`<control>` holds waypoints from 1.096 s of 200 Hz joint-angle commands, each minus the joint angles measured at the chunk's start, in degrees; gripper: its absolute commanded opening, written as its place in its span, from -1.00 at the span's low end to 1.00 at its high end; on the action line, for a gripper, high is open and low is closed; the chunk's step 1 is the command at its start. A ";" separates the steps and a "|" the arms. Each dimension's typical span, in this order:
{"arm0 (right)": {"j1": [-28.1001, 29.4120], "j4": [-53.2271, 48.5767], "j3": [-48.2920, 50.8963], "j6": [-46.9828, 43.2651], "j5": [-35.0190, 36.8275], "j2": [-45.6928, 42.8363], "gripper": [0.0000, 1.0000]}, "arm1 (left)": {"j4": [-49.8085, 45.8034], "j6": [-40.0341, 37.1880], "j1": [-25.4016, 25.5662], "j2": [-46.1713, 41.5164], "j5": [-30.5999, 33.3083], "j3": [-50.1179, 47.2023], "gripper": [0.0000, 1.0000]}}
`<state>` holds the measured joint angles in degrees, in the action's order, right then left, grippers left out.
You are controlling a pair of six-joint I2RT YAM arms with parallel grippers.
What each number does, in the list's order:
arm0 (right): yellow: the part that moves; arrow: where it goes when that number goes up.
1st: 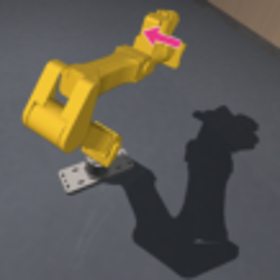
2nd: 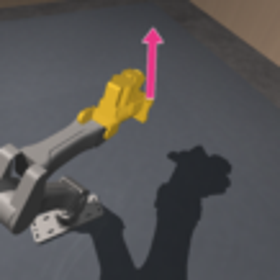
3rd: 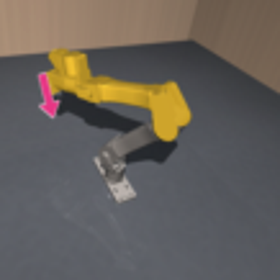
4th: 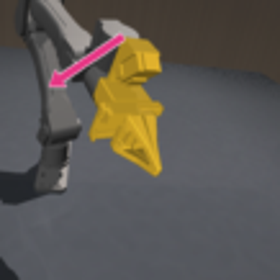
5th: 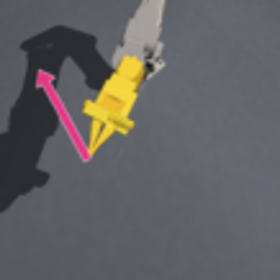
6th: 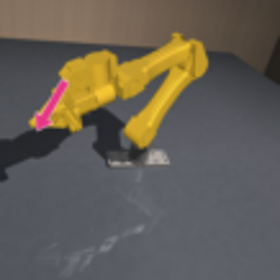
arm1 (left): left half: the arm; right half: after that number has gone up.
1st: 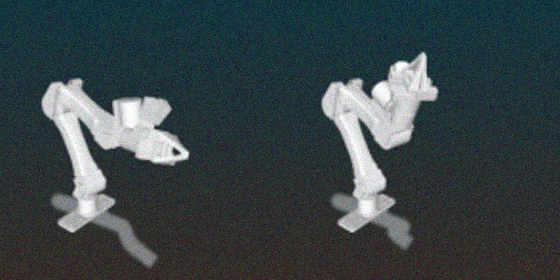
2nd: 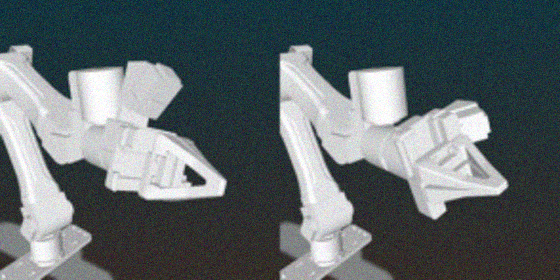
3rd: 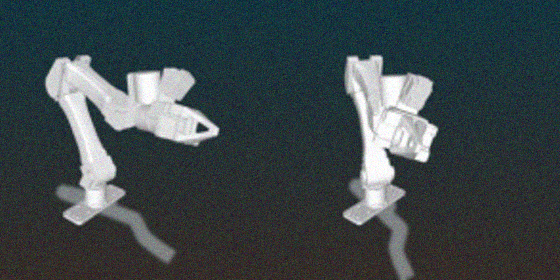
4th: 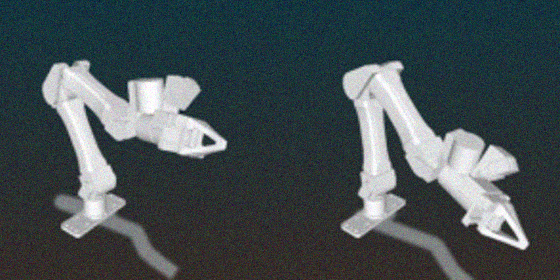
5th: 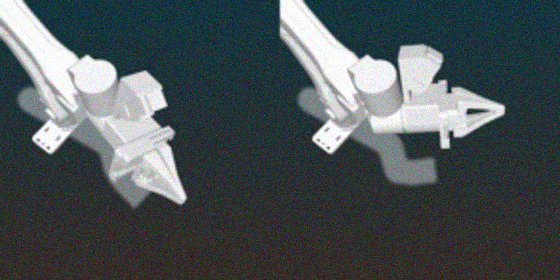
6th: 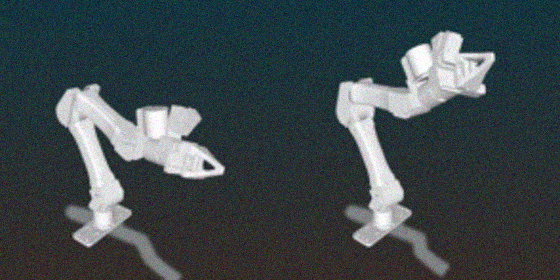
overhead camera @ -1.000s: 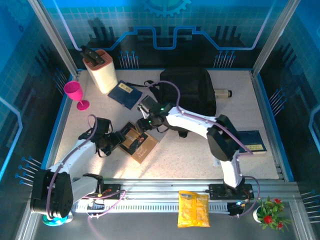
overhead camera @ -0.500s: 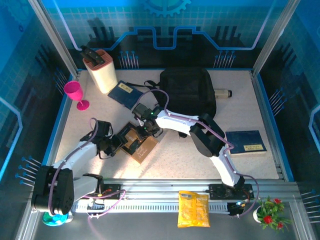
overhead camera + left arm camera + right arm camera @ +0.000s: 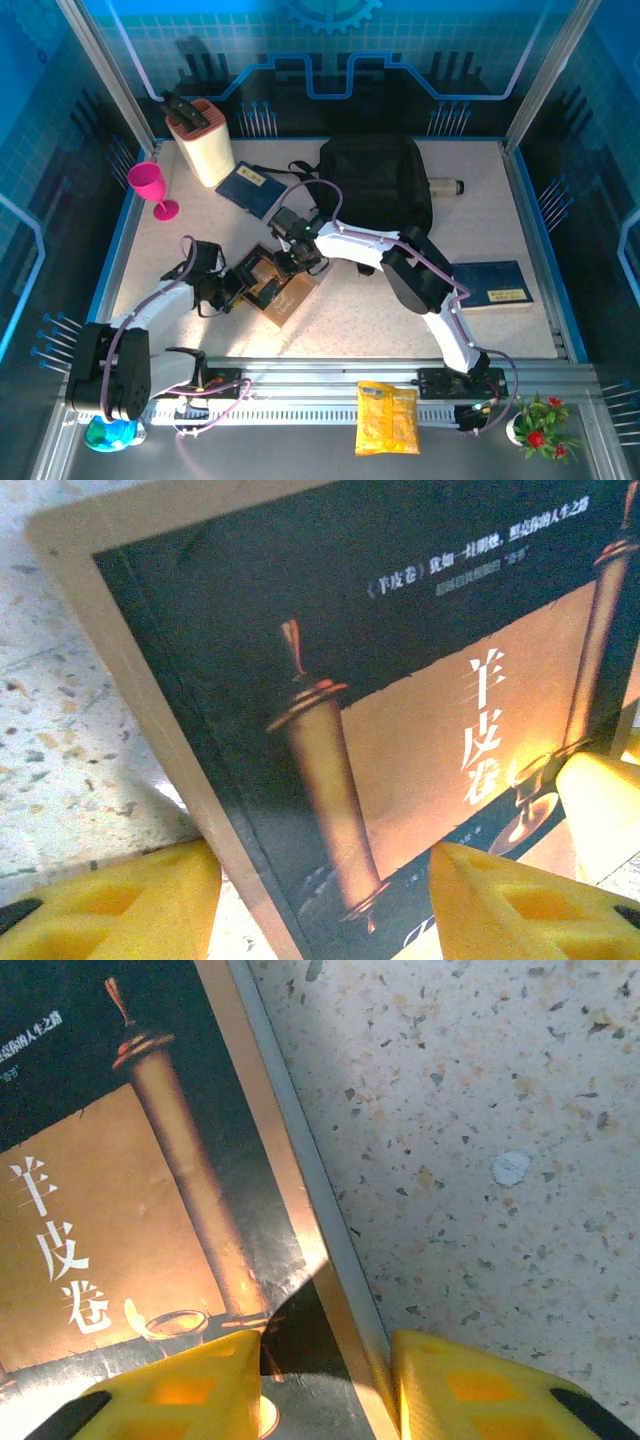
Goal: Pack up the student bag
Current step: Pick up the book at the center of the table.
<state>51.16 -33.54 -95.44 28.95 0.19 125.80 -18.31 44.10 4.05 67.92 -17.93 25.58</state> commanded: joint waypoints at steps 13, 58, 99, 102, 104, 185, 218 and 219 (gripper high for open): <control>-0.69 -1.71 3.22 3.44 -2.25 1.66 -0.33 | 10.46 -1.76 0.32 -5.29 -13.87 -0.42 0.10; -2.17 2.34 6.94 7.33 -4.73 -0.28 -0.39 | 15.02 2.88 0.34 -9.38 -17.97 -0.65 -0.05; -2.30 3.52 7.95 7.88 -5.63 -1.11 -0.41 | 20.33 4.24 0.51 -3.22 -18.65 -1.85 -0.19; -2.36 3.63 8.01 7.88 -5.63 -1.23 -0.41 | 20.47 4.24 0.58 -2.79 -18.51 -1.91 -0.20; -2.31 3.69 8.08 7.77 -5.68 -1.29 -0.41 | 20.65 4.24 0.60 -2.46 -18.45 -1.93 -0.20; -4.91 10.66 16.22 9.95 -3.64 -17.15 -0.23 | 16.99 3.36 0.87 -1.41 -11.99 2.30 -0.81; -7.62 21.29 27.95 14.26 -2.60 -33.28 0.20 | 15.94 5.64 0.63 -7.79 -9.76 5.79 -0.92; -7.72 21.48 28.21 14.45 -2.67 -33.66 0.21 | 16.02 5.78 0.66 -7.93 -9.67 5.88 -0.93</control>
<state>46.04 -20.73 -72.05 39.11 -3.11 103.44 -3.36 48.12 4.78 65.19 -29.36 26.72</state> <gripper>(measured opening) 0.558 0.168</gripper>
